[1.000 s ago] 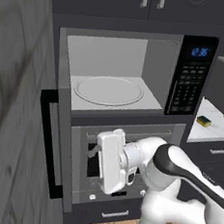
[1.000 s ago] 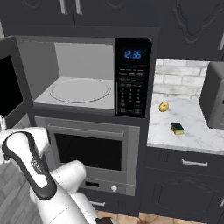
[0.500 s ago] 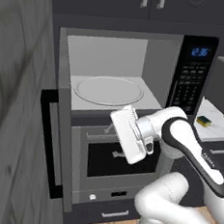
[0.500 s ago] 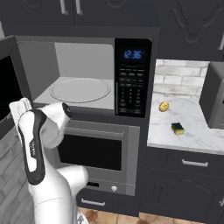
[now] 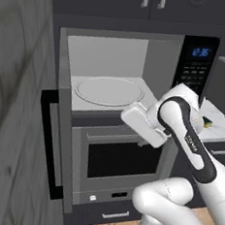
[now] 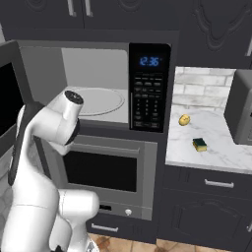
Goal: Place the sponge inside the microwave to prepare for sanitizing.
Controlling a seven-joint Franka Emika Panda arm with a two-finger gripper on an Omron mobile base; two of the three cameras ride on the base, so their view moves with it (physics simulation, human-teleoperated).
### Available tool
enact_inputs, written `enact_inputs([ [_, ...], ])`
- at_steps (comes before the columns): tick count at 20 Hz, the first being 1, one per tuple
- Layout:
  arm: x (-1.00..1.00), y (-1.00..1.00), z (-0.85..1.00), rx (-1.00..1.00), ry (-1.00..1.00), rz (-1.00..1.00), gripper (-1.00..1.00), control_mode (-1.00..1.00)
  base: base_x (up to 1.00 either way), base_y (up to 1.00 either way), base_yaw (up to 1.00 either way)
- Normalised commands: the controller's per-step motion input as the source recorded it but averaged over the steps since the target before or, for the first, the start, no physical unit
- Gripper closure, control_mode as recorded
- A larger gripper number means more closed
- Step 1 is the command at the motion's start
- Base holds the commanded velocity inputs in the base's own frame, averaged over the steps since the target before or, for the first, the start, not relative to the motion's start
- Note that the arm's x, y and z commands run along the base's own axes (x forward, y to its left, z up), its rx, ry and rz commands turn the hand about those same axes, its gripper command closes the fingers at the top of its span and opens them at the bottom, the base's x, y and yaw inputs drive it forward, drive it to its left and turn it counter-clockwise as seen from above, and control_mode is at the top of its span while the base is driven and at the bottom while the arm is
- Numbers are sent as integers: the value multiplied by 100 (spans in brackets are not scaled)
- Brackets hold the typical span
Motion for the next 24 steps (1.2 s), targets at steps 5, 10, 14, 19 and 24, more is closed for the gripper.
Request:
enact_inputs([
  [5,-38,-24,-16,-54,-43,18,-100,-100,0,0,0],
  [10,-5,-39,-17,-46,-18,16,-100,-100,0,0,0],
  [14,7,-61,0,-43,7,0,-100,-100,0,0,0],
  [19,0,-41,-47,-23,6,1,-100,-100,0,0,0],
  [24,0,-5,-3,-2,0,0,-100,-100,0,0,0],
])
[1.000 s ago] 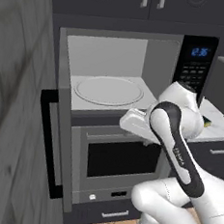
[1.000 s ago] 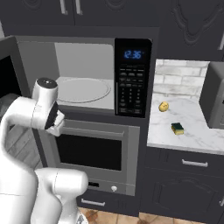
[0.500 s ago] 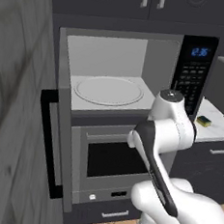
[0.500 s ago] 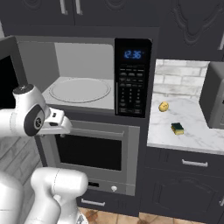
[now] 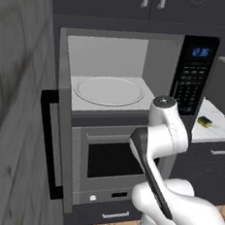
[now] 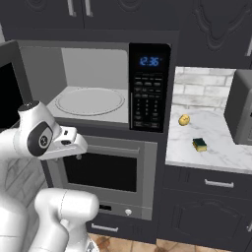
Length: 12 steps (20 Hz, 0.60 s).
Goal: Place the sponge inside the microwave to prepare for sanitizing.
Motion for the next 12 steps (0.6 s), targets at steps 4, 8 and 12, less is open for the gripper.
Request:
enact_inputs([
  [4,0,0,0,0,0,0,-100,-100,0,0,0],
  [8,4,-14,-6,0,-1,0,-100,-100,0,0,0],
  [12,3,-29,-2,0,-2,0,-100,-100,0,0,0],
])
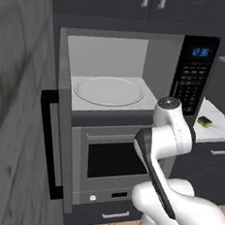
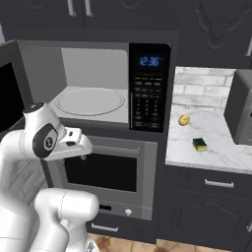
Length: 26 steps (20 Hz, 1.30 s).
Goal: Place the sponge inside the microwave to prepare for sanitizing.
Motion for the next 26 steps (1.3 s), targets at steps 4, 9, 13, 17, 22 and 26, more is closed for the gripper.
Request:
enact_inputs([
  [4,0,-16,0,0,0,1,-100,100,4,-62,5],
  [9,0,0,0,0,0,0,-100,100,14,-96,13],
  [13,0,0,0,0,0,0,-100,100,19,-76,10],
  [17,0,0,0,0,0,0,-100,100,27,-48,8],
  [22,0,0,0,0,0,0,-100,100,34,-54,8],
  [26,0,0,0,0,0,0,-100,100,25,-74,9],
])
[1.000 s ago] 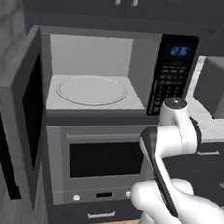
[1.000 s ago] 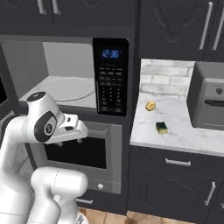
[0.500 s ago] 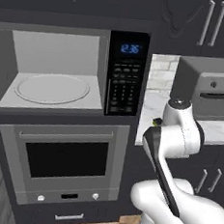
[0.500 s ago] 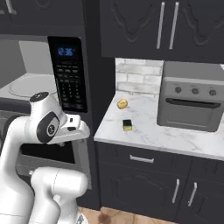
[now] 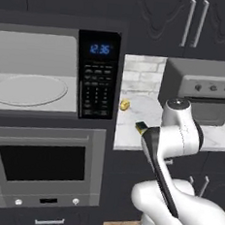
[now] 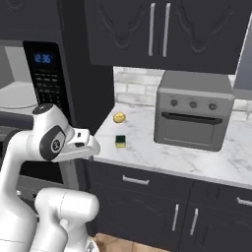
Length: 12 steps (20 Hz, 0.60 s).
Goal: Place the sponge inside the microwave to prepare for sanitizing.
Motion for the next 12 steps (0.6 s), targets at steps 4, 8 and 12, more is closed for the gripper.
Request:
enact_inputs([
  [4,0,0,0,0,0,0,-100,100,51,-43,17],
  [8,0,0,0,0,0,0,-100,100,81,-49,17],
  [12,0,0,0,0,0,0,-100,100,60,-41,16],
])
